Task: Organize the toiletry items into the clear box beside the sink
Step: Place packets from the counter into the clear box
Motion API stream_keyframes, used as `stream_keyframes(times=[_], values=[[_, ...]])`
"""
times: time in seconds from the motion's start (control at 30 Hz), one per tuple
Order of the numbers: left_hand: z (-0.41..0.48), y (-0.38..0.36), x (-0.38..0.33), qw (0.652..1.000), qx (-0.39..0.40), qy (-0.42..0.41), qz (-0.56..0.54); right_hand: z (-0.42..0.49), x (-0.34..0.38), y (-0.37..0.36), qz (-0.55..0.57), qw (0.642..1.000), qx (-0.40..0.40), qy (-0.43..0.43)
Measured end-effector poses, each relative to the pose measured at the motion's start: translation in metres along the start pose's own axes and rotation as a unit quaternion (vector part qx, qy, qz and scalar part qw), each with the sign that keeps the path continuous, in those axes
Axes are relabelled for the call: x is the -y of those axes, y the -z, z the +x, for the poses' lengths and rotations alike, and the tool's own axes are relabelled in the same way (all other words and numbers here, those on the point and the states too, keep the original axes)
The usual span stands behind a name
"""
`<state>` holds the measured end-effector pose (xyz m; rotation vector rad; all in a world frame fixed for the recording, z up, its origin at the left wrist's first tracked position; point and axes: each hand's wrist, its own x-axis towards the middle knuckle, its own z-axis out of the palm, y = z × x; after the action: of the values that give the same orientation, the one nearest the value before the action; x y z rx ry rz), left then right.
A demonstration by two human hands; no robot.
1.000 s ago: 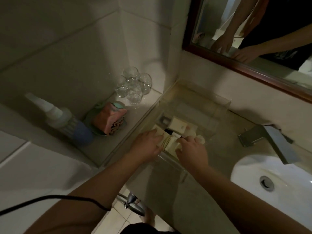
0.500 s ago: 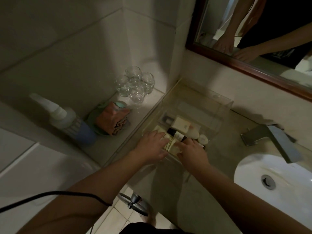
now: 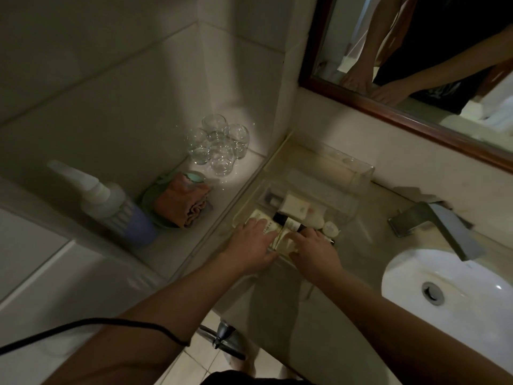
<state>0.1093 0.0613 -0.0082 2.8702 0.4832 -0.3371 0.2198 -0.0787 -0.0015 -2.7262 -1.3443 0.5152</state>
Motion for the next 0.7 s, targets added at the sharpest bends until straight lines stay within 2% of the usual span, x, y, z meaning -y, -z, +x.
stream_keyframes(times=[0.37, 0.5, 0.7], values=[[0.004, 0.015, -0.044, 0.996, -0.068, -0.034, -0.053, -0.050, -0.033, 0.015, 0.064, 0.992, -0.076, -0.078], [0.001, 0.018, -0.093, 0.994, -0.072, -0.061, -0.046, -0.094, -0.071, 0.013, 0.088, 0.984, -0.098, -0.117], [-0.011, 0.006, -0.210, 0.989, -0.064, -0.131, -0.039, -0.194, -0.151, 0.002, 0.112, 0.967, -0.149, -0.176]])
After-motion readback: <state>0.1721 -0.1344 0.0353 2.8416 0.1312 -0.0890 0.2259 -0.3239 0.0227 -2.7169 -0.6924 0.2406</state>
